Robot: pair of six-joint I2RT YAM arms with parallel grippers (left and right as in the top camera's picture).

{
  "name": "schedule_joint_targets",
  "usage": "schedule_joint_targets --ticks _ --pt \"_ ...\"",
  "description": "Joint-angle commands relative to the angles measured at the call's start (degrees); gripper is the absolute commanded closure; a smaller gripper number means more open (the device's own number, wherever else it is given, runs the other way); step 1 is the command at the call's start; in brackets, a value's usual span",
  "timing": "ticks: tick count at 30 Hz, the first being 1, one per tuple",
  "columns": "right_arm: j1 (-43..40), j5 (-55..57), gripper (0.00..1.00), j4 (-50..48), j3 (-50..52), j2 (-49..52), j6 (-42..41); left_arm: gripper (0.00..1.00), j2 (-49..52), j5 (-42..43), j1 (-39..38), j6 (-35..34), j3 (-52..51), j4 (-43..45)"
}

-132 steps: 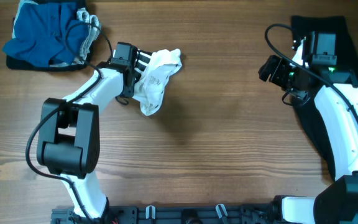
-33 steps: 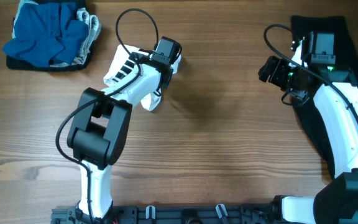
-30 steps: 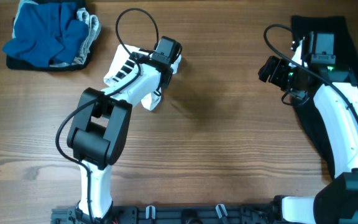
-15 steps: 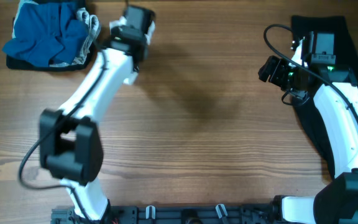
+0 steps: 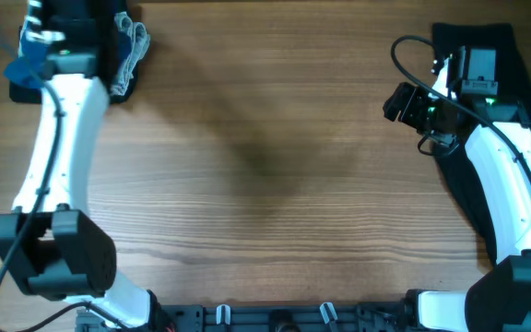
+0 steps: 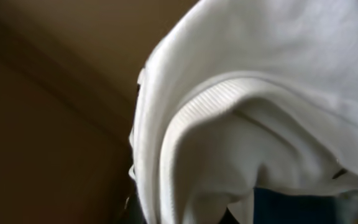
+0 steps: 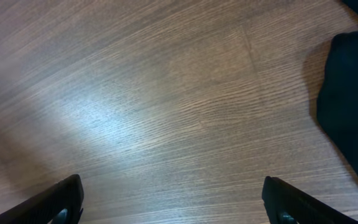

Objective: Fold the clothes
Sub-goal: 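Carry the white shirt bundle with the left gripper to the top-left stack, then lower the bundle onto the blue clothes stack and open the left gripper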

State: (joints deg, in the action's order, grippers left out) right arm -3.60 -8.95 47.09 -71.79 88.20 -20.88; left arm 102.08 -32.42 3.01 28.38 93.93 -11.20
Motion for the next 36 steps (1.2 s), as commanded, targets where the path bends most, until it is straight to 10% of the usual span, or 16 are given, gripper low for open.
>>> schedule_joint_targets --ticks 1,18,34,35,36 --pt "-0.13 -0.07 0.07 -0.2 -0.48 0.85 0.79 0.96 -0.09 6.27 7.54 4.24 1.03 4.94" --pt "-0.11 -0.07 0.08 -0.07 -0.48 0.85 0.74 0.96 14.97 21.49 13.22 6.88 1.03 5.53" --pt "-0.11 -0.07 0.09 -0.37 -0.48 0.85 -0.15 0.95 15.37 31.58 6.75 -16.06 1.01 -2.43" --pt "-0.11 -0.09 0.09 -0.35 -0.48 0.85 -0.13 0.89 15.37 31.56 6.32 -16.39 1.01 -2.54" --pt "-0.11 -0.09 0.08 -0.35 -0.48 0.85 -0.15 0.53 15.37 31.56 5.77 -16.87 1.01 -2.64"
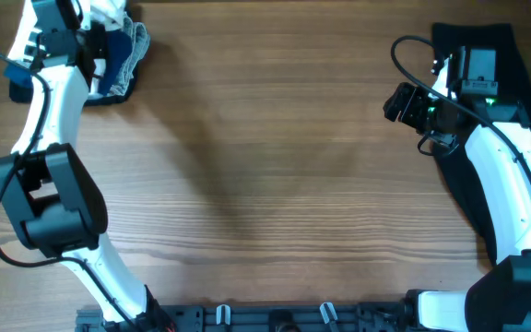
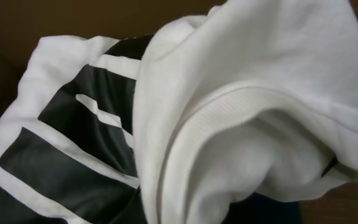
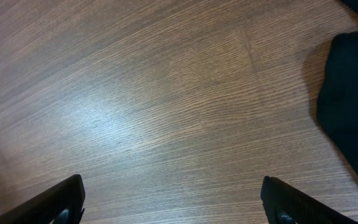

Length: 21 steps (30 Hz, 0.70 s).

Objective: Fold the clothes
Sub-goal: 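Lower the bundle onto the blue clothes stack and open the left gripper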

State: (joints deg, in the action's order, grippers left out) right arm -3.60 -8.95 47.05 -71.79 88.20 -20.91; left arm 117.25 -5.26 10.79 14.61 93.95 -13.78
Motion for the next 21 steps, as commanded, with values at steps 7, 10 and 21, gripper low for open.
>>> schedule_joint_targets --ticks 7,10,21 --pt "-0.11 -0.11 0.09 -0.28 -0.48 0.85 -0.13 0.0 -1.4 4.37 -2.43 -3.32 1.01 -0.17" --pt "-0.11 -0.13 0.08 -0.28 -0.48 0.85 -0.17 0.0 -6.38 4.37 -2.43 -3.3 1.01 0.22" --pt "-0.11 -1.66 0.08 0.22 -0.48 0.85 -0.26 0.0 3.69 7.17 1.81 -3.28 1.01 26.47"
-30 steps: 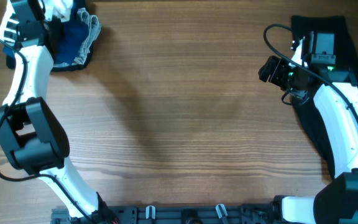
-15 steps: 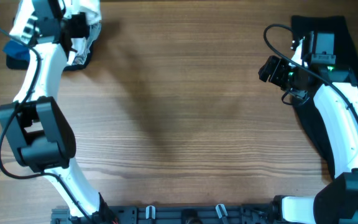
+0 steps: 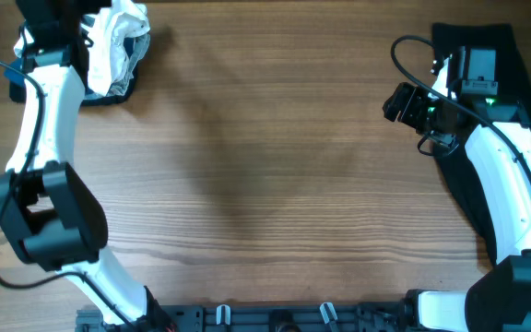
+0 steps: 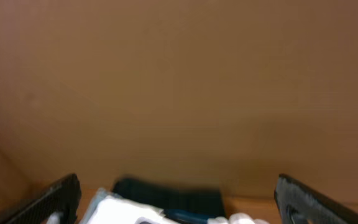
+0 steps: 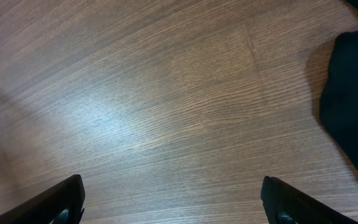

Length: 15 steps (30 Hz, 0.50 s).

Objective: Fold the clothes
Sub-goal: 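Lower the bundle onto the blue clothes stack and open the left gripper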

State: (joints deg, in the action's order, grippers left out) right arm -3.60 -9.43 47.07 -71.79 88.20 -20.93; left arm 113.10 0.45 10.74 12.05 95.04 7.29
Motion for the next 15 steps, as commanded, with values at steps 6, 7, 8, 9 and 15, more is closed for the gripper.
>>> schedule_joint_targets --ticks 6,7,8,9,15 --pt "-0.11 -1.16 0.08 0.55 -0.48 0.85 -0.26 0.0 19.26 1.44 5.66 -2.23 -0.11 1.36" --pt "-0.11 -1.16 0.08 0.48 -0.48 0.85 -0.22 0.0 20.63 1.46 6.45 -4.31 -0.11 -2.64" --pt "-0.11 -1.16 0.08 0.39 -0.48 0.85 -0.26 0.0 21.7 1.51 7.13 -6.75 -0.11 -5.64" --pt "-0.11 -1.16 0.08 0.31 -0.48 0.85 -0.26 0.0 23.37 1.6 7.85 -8.57 -0.11 -8.41" --pt "-0.11 -1.16 0.09 0.52 -0.48 0.85 -0.2 0.0 27.63 1.66 8.76 -9.38 -0.2 -16.87"
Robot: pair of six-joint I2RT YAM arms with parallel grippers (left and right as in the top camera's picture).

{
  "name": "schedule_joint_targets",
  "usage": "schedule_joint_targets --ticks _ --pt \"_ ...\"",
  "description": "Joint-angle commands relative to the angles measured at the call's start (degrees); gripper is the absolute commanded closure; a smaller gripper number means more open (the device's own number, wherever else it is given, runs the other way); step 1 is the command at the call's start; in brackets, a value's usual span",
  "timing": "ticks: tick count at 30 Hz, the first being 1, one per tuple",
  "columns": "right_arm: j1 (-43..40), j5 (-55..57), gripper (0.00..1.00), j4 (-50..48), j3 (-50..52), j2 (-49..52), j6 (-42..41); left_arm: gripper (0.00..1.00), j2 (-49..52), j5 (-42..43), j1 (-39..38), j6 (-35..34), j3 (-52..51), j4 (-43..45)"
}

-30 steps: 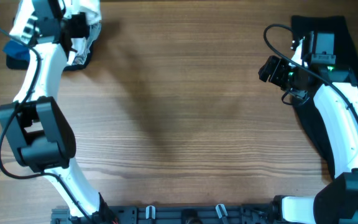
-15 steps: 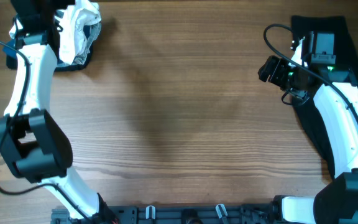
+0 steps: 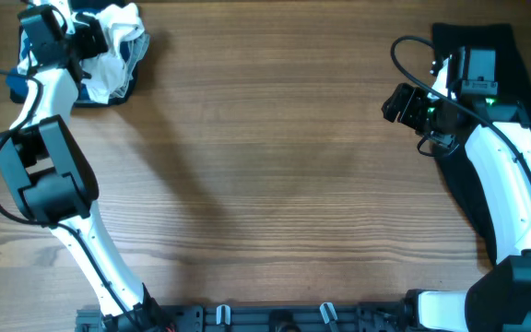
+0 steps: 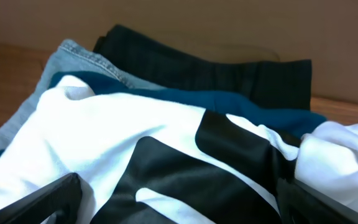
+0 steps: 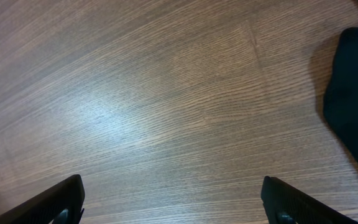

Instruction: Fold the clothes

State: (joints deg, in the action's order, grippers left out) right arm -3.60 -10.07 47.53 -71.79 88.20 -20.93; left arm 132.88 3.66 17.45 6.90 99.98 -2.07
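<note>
A pile of clothes sits at the table's far left corner. On top lies a white shirt (image 3: 118, 41) with black stripes (image 4: 104, 130). Under it are jeans (image 4: 61, 62), a teal garment (image 4: 229, 102) and a black one (image 4: 210, 62). My left gripper (image 3: 83, 39) is open just over the shirt (image 4: 179, 196), fingers wide apart and holding nothing. My right gripper (image 3: 396, 101) hangs open above bare wood (image 5: 173, 196). A black garment (image 3: 510, 46) lies under the right arm, and its edge shows in the right wrist view (image 5: 356, 93).
The wooden table (image 3: 275, 184) stretches between the two arms. A blue object (image 3: 15, 88) sits left of the pile. The arm bases and a black rail (image 3: 275, 318) line the near edge.
My left wrist view faced a plain brown surface with the pile at its lower edge; now it looks down at the striped shirt from close by. The right arm has not moved.
White cloth filled the left wrist view at the pile, and then its black stripes showed. After that the left gripper stood open and the shirt lay crumpled on the pile. Now the open gripper is low over it. The right gripper stayed open throughout.
</note>
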Motion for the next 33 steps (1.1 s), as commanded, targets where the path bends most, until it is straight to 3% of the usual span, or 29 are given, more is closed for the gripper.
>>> schedule_joint_targets --ticks 1,5,6,13,17,22,28,33 --pt "-0.11 -0.5 0.08 0.02 -0.48 0.85 -0.17 0.0 7.28 -1.53 2.05 -4.22 -5.14 -7.67" --pt "-0.13 -0.31 0.05 -1.55 -0.48 0.85 0.72 0.0 2.43 -1.53 2.05 -4.37 -5.14 -7.65" --pt "-0.13 -0.28 0.01 -2.27 -0.5 0.85 1.44 0.0 0.5 -1.53 2.05 -4.37 -5.14 -7.72" --pt "-0.13 2.45 0.0 -6.56 -3.65 0.83 4.92 0.0 -19.82 -1.51 1.03 -4.39 -5.14 -8.24" --pt "-0.13 2.73 0.0 -5.29 -12.46 0.57 7.1 0.0 -30.14 -1.07 -0.61 -4.39 -5.14 -13.0" --pt "-0.13 2.8 0.0 1.57 -26.27 -0.94 13.79 0.0 -41.59 -0.9 -4.24 -4.39 -5.14 -25.46" --pt "-0.13 2.8 0.0 8.46 -32.15 -8.0 16.46 0.0 -45.62 -0.9 -6.29 -4.37 -5.14 -35.63" --pt "-0.13 2.56 0.0 9.49 -32.13 -17.68 15.74 0.0 -45.44 -0.9 -6.32 -4.37 -5.14 -37.73"
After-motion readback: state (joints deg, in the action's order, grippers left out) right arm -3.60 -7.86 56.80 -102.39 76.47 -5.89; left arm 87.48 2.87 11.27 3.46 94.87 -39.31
